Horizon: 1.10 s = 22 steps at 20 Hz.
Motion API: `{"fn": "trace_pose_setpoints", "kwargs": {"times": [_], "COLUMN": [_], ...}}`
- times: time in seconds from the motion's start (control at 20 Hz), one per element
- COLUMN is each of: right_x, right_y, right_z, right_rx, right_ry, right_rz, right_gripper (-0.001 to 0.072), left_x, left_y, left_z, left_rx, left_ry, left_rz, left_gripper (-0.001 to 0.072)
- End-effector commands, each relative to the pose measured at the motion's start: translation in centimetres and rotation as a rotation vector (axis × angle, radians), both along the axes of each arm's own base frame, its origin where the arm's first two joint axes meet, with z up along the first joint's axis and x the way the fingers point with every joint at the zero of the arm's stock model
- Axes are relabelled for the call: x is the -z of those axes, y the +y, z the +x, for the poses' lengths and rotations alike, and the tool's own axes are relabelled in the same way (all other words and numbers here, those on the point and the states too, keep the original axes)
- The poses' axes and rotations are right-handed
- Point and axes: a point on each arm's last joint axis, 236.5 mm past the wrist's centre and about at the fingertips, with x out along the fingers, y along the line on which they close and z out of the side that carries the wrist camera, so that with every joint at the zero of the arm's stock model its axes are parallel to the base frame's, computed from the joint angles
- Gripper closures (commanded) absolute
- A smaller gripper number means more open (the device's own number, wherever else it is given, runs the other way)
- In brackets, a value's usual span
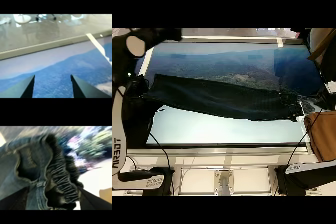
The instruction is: Fold the clothes and pants, and hang the long-sleeved shirts on hangers.
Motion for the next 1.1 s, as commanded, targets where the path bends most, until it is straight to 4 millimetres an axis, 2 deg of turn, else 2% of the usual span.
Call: {"fn": "trace_pose_setpoints", "kwargs": {"times": [0.0,0.2,0.3,0.6,0.75,0.9,0.95,1.0,1.05], "right_x": [2.7,6.9,7.9,9.7,10.0,9.3,8.8,8.2,7.0], "right_y": [1.5,1.4,2.0,4.0,6.4,8.9,9.5,10.1,10.6], "right_z": [-0.8,-0.6,-0.5,-0.3,-0.2,0.0,0.4,0.8,1.4], "right_rx": [-0.071,-0.073,-0.083,-0.127,-0.195,-0.286,-0.293,-0.296,-0.288], "right_ry": [-0.021,0.023,0.041,0.082,0.104,0.087,0.074,0.055,0.019], "right_rz": [0.226,0.237,0.256,0.29,0.331,0.363,0.384,0.408,0.444], "right_gripper": [0.0003,-0.0002,-0.0002,-0.0001,0.0006,0.0038,0.0175,0.041,0.0659], "left_x": [0.5,2.0,3.3,7.5,9.6,10.5,10.6,10.8,11.0], "left_y": [-4.8,-5.5,-5.5,-5.8,-6.0,-6.1,-6.2,-6.2,-6.3], "left_z": [-2.1,-2.9,-3.4,-2.9,-2.9,-2.7,-2.7,-2.6,-2.6], "left_rx": [0.104,0.13,0.139,0.152,0.161,0.164,0.165,0.165,0.165], "left_ry": [0.013,0.076,0.128,0.237,0.295,0.315,0.318,0.321,0.325], "left_rz": [0.06,0.079,0.098,0.132,0.15,0.153,0.153,0.153,0.154], "left_gripper": [0.023,0.023,0.023,0.023,0.023,0.023,0.023,0.0254,0.0422]}}
